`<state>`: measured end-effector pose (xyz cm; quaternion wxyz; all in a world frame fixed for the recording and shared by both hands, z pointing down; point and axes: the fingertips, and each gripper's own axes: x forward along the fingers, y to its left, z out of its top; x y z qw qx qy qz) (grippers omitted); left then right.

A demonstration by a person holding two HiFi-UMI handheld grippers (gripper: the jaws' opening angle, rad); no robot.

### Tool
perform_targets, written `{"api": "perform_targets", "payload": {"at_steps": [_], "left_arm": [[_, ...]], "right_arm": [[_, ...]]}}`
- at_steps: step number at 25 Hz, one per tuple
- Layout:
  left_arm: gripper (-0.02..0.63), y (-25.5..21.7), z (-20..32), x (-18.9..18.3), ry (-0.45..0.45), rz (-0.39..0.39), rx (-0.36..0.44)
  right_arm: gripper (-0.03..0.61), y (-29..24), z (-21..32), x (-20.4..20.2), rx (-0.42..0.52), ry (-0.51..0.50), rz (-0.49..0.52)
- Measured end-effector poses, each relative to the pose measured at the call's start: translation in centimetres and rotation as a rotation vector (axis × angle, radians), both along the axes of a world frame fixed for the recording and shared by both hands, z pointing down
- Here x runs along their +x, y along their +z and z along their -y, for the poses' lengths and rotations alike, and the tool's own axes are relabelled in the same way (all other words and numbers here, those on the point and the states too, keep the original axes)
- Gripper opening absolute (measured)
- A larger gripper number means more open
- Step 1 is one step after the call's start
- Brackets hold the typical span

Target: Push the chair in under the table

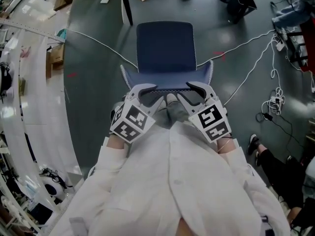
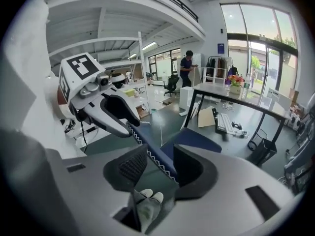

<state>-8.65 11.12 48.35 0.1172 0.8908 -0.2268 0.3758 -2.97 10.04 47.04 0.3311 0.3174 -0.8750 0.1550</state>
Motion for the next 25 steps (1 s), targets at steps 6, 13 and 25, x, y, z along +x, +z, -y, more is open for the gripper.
{"api": "perform_targets", "payload": {"at_steps": [6,13,25], "left_arm": [[0.169,1.3,0.2,-0.8,0.035,0.107,0.044],[0.190,2.5,0.9,-1.8,0.042,0.182,0.070],[0.173,4.2,0.8,-2.0,0.123,0.211,0.082]], "right_arm": [[0.147,0.9,-0.2,-0.5,0.048,-0.092,-0.113],[0.146,2.5,-0.8,-0.4,0.087,-0.201,-0.260],[0.146,4.1,-0.2,0.0,0.176,-0.254,-0.406]]}}
